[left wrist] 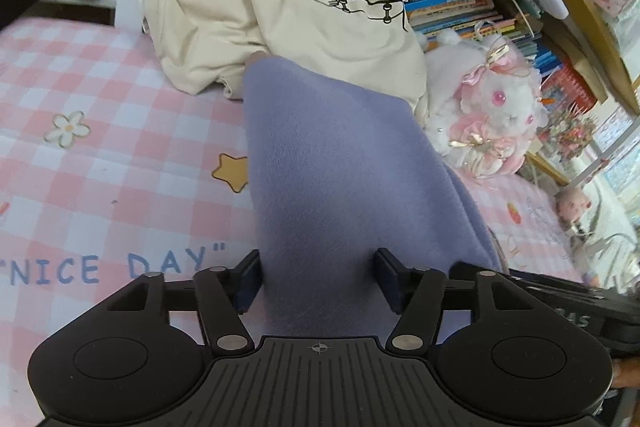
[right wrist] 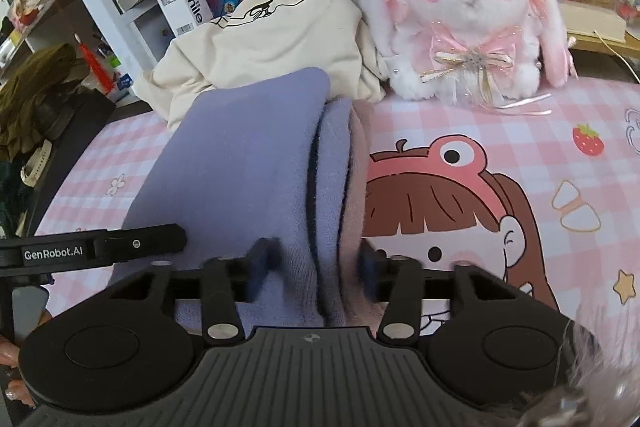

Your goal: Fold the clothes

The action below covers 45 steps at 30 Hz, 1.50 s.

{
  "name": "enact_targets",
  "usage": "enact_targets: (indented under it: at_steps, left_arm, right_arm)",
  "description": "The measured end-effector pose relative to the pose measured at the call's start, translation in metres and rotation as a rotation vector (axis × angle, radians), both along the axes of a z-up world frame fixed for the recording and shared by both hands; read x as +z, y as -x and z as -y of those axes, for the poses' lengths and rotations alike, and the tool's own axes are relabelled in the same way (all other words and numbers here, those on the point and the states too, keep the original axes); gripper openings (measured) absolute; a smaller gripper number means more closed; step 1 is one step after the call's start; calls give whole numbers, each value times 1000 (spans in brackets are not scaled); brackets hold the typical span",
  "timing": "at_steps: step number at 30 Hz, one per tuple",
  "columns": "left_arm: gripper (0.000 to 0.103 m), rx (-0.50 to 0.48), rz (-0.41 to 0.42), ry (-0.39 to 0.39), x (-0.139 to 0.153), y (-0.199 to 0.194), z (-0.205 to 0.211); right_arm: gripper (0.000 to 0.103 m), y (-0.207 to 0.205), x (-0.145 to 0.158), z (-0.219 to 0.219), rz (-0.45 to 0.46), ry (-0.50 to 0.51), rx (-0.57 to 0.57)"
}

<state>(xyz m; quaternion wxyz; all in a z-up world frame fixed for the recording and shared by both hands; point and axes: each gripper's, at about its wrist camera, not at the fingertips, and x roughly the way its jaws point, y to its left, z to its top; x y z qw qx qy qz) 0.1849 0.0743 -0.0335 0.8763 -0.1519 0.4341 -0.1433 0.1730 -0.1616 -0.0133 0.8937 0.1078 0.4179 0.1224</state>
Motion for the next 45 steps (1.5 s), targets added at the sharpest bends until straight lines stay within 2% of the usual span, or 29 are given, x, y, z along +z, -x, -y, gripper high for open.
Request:
enact_targets:
  at_steps: [4, 6, 8, 12, 22, 24, 29, 37, 45]
  left_arm:
    - [73, 15, 74, -65, 16, 20, 3]
    - [81, 21, 122, -93, 24, 32, 5]
    - [83, 28, 167, -124, 29, 47, 8]
    - [89, 48, 201, -170, 31, 72, 18]
    - [91, 87, 234, -242, 22, 122, 41]
    - [95, 99, 235, -256, 23, 130, 46]
    - [96, 132, 237, -296, 22, 146, 58]
    - [96, 166, 228, -368, 20, 163, 67]
    - [101, 191, 218, -344, 22, 167, 66]
  right_arm:
    - [76, 15, 8, 6, 35, 16, -24]
    - [80, 25, 11, 9, 51, 40, -37]
    - [85, 36, 13, 13, 63, 71, -51]
    - [88, 58, 11, 21, 77, 118, -69]
    - [97, 111, 5, 28, 106, 236, -68]
    - [98, 122, 4, 29, 113, 248, -68]
    - [101, 141, 2, 28, 140, 307, -81]
    - [102, 155, 1, 34, 158, 301, -90]
    - [103, 153, -1, 41, 130, 291, -96]
